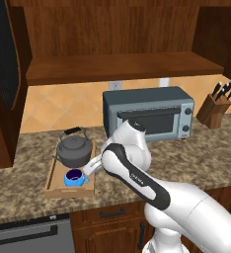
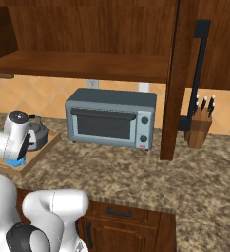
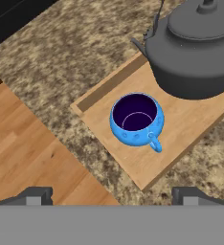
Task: Pick the kettle from the counter and place it on the tray. Then pick the mug from the cabinet and place it on the tray. Then close the cabinet doors.
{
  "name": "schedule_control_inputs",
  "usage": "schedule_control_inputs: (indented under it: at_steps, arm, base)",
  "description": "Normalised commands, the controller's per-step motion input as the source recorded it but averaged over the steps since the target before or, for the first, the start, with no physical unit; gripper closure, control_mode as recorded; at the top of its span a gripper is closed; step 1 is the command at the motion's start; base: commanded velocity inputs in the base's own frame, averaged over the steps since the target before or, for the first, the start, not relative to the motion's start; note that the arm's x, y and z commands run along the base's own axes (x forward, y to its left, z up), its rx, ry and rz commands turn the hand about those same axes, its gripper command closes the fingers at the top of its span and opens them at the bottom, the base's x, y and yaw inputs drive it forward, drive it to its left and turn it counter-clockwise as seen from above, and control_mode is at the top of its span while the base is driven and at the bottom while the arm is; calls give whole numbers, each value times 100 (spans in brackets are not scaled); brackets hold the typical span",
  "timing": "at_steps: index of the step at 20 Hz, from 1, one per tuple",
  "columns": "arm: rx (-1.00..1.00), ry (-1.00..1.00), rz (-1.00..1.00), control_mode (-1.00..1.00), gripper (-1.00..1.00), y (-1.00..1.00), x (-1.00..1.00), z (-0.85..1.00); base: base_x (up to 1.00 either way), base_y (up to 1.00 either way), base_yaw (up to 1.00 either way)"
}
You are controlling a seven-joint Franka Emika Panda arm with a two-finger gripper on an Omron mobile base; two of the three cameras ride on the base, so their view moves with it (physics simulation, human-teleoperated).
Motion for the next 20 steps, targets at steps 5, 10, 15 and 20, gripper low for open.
schedule_control_inputs:
  at_steps: [5, 10, 15, 20]
  arm:
    - [-12, 2, -4, -100, -100, 42, -17, 21]
    - [-22, 2, -13, -100, -100, 48, -8, 7]
    - [-18, -1, -1, -100, -100, 24, -2, -6]
    - [-7, -9, 0, -100, -100, 22, -16, 0]
  base:
    - [0, 0, 0]
    - [0, 0, 0]
    - [0, 0, 0]
    - [0, 0, 0]
